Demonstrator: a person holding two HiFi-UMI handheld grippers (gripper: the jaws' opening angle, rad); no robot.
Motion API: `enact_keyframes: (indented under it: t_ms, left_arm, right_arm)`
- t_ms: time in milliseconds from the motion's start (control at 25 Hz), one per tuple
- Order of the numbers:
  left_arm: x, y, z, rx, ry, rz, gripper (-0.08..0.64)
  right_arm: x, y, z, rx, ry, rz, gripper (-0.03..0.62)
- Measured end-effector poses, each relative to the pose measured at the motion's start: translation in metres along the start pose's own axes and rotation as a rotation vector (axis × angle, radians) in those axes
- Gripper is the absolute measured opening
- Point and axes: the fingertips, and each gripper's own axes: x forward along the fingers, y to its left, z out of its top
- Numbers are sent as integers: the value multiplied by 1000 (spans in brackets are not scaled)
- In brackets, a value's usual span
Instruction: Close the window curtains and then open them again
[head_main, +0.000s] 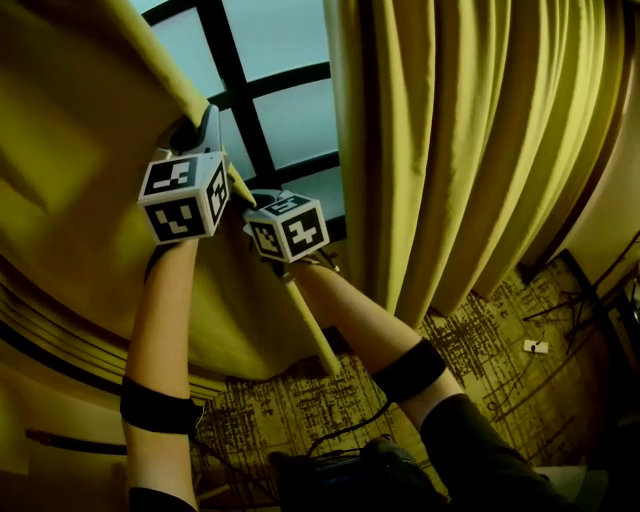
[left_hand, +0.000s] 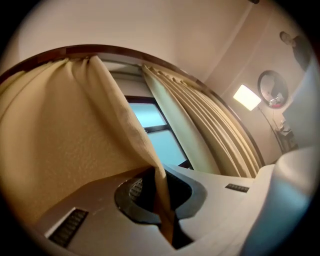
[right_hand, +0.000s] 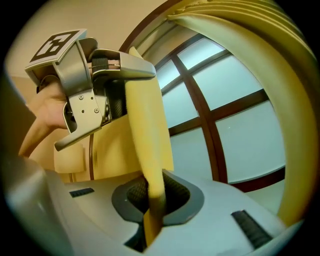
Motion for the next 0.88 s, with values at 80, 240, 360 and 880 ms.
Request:
enact_keyframes:
  t_ms: [80, 240, 360, 880]
  left_arm:
    - [11, -21, 11, -6, -11, -2, 0]
    - [21, -43, 29, -15, -18, -8, 0]
    - [24, -46, 33, -11, -7, -11, 0]
    - [43, -27, 9, -35, -12, -45, 0]
  right_arm:
    - [-18, -15, 7, -10, 0, -4, 15]
    - [-40, -35, 21, -20, 2, -6, 15]
    - [-43, -41, 23, -16, 9, -11, 15]
    - [-21, -60, 11, -51, 59, -73, 15]
